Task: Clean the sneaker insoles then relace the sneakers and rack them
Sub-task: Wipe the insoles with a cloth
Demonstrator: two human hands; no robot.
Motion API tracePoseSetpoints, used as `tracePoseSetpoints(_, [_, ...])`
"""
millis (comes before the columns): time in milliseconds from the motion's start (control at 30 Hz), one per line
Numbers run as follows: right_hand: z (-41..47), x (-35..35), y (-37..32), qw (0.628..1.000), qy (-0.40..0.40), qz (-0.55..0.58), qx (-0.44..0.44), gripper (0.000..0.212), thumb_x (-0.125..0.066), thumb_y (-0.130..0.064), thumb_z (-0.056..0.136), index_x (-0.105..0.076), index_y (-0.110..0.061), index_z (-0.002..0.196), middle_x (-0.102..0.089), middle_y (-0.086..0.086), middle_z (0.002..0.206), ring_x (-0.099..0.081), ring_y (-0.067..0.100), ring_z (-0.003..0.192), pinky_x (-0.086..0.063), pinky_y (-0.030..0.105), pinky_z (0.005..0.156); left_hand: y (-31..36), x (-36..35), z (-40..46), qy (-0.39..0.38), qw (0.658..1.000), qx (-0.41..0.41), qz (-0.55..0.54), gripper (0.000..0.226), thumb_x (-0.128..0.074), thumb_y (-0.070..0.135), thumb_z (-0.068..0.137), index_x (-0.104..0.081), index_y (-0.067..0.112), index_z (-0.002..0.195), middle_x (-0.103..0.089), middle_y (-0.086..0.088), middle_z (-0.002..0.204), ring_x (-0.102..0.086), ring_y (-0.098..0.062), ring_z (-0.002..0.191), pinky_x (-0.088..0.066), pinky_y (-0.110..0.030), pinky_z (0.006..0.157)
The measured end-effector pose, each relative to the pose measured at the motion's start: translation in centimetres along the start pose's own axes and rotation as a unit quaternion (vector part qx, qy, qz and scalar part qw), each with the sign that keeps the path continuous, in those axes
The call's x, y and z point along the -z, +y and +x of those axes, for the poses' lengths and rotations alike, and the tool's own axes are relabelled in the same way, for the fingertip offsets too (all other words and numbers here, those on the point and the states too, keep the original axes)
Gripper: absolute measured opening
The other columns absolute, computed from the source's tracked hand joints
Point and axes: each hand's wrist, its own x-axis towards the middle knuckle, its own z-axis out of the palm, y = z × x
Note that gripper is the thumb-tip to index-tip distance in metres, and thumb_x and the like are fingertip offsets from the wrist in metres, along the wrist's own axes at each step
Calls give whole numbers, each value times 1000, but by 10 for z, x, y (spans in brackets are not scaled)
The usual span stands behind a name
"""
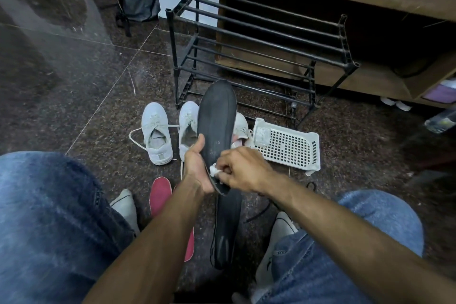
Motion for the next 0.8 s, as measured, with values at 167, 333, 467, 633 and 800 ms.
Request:
tracePoseSetpoints(167, [36,16,28,988,82,-84,-102,20,-52,-35,89,-66,-22,94,-67,2,101,-62,33,95,-46,35,72,-13,-11,0,11,1000,-11,-1,53,-47,51,93,-74,6,98,-71,-19,98,-66,-35,87,-45,-52,92])
tracePoseSetpoints(333, [34,10,8,994,58,-7,-90,13,-57,-29,85,-66,-19,82,-69,1,86,-61,31,87,-51,38,75,-2,-5,-1,13,1000,-22,-17,61,-42,53,95,-76,2,95,-71,-20,101,-70,-35,87,-50,-47,89])
tracePoseSetpoints(467, [9,-1,-1,999,4,48,-11,19,-61,-22,82,-52,-24,65,-55,-8,71,-57,24,69,-50,38,67,6,3,3,-6,1000,0,-19,76,-34,62,93,-54,0,132,-51,-20,139,-49,-32,129,-34,-45,111])
tracePoseSetpoints(633, [41,7,20,990,96,-51,-88,20,-55,-33,91,-70,-21,96,-68,-2,101,-63,31,93,-48,35,74,-14,-7,-7,9,1000,-6,-1,55,-42,57,94,-68,11,108,-70,-20,104,-69,-36,90,-48,-55,88])
tracePoseSetpoints(800, [37,-4,10,985,91,105,-99,8,-65,-22,83,-72,-19,82,-71,-3,86,-63,26,86,-52,39,79,-2,-2,-2,-13,999,-30,-32,72,-37,67,91,-69,6,110,-69,-18,110,-67,-34,99,-50,-50,94])
